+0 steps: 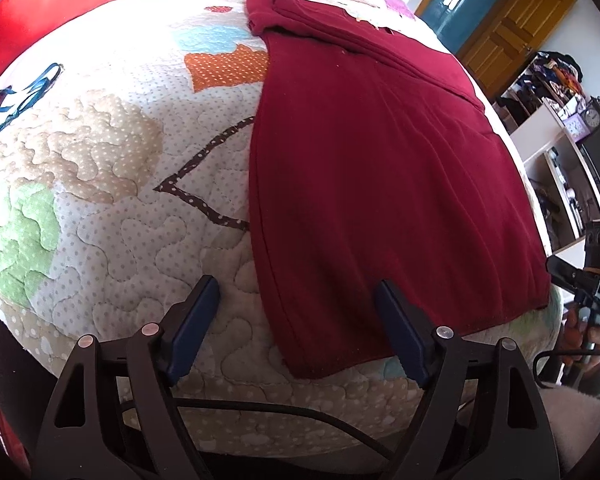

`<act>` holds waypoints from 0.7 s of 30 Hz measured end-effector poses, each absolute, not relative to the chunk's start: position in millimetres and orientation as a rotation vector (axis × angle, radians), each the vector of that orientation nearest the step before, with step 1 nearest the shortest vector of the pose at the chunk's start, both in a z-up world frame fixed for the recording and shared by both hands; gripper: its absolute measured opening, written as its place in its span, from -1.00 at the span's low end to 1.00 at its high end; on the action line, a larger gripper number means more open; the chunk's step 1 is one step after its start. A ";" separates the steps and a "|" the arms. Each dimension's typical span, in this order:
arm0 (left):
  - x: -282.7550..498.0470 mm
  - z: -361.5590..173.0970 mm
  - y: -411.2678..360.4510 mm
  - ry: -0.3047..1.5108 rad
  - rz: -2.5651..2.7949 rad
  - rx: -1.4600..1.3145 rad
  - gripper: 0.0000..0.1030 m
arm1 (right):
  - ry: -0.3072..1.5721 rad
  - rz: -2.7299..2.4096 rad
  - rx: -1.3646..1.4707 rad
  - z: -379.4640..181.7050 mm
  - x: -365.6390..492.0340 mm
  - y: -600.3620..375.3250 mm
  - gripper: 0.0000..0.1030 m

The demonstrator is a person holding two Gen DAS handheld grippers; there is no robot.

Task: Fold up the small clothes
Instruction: 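Move both grippers to the sweater hem, then grasp the hem with the left gripper while the right gripper grasps the hem beside it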

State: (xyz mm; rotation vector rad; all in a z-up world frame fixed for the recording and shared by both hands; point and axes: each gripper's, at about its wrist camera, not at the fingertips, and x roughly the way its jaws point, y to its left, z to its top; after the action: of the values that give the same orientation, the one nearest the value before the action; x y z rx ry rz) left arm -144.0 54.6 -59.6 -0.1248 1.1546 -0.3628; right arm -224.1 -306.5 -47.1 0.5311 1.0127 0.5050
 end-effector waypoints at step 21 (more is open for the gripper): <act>-135.4 -58.4 48.1 1.170 -0.395 -0.099 0.29 | 1.004 0.618 0.673 -64.3 -233.2 -317.7 -0.07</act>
State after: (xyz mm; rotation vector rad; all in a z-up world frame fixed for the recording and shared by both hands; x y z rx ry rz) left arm -135.4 48.1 -58.4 -0.0992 1.1702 -0.3954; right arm -233.2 -317.7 -64.3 0.6726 1.0036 0.6177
